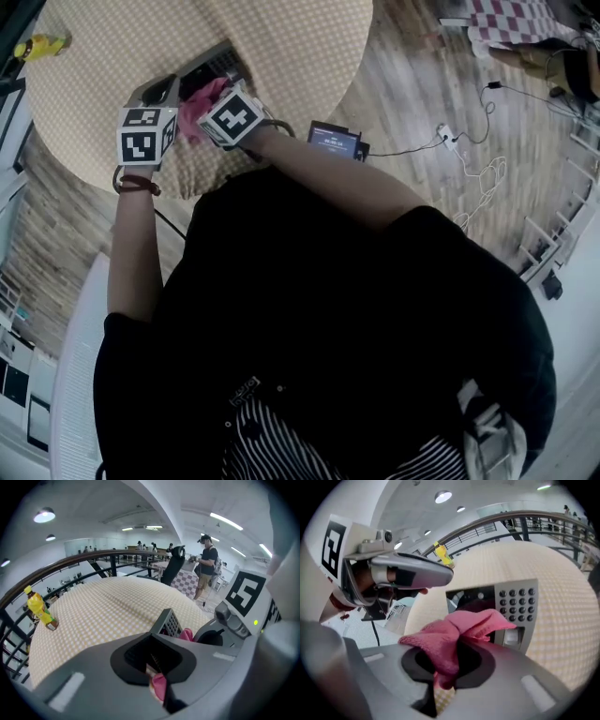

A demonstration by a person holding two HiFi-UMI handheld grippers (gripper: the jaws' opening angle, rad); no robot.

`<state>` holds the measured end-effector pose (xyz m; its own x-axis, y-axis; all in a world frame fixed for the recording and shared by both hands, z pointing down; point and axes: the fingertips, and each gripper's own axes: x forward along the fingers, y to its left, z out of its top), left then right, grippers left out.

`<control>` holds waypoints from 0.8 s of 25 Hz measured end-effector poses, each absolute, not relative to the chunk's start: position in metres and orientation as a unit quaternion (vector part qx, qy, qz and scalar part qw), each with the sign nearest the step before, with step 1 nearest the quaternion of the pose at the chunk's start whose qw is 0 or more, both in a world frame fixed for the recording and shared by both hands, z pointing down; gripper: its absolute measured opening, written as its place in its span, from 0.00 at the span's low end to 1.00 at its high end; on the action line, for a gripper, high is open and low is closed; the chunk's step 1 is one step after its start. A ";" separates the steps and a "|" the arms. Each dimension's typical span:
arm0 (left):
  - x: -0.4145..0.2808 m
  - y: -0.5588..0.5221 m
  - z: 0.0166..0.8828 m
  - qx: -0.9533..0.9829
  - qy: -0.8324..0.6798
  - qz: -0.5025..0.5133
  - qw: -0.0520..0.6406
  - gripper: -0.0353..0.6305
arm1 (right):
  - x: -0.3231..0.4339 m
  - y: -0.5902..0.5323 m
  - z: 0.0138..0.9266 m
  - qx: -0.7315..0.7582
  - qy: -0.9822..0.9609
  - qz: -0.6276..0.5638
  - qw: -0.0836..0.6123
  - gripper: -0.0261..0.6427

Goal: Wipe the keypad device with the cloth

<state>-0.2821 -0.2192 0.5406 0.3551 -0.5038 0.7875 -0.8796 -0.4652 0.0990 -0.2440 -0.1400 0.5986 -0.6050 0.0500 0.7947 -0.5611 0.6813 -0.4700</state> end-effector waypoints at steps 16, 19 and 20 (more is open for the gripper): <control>-0.217 -0.156 0.391 0.762 -0.583 0.082 0.272 0.06 | -0.155 -0.142 0.421 0.169 -0.907 0.273 0.271 0.13; -0.192 -0.150 0.390 0.768 -0.576 0.087 0.266 0.06 | -0.141 -0.138 0.414 0.163 -0.913 0.265 0.263 0.13; -0.186 -0.147 0.388 0.768 -0.577 0.086 0.265 0.06 | -0.136 -0.135 0.412 0.160 -0.915 0.262 0.260 0.13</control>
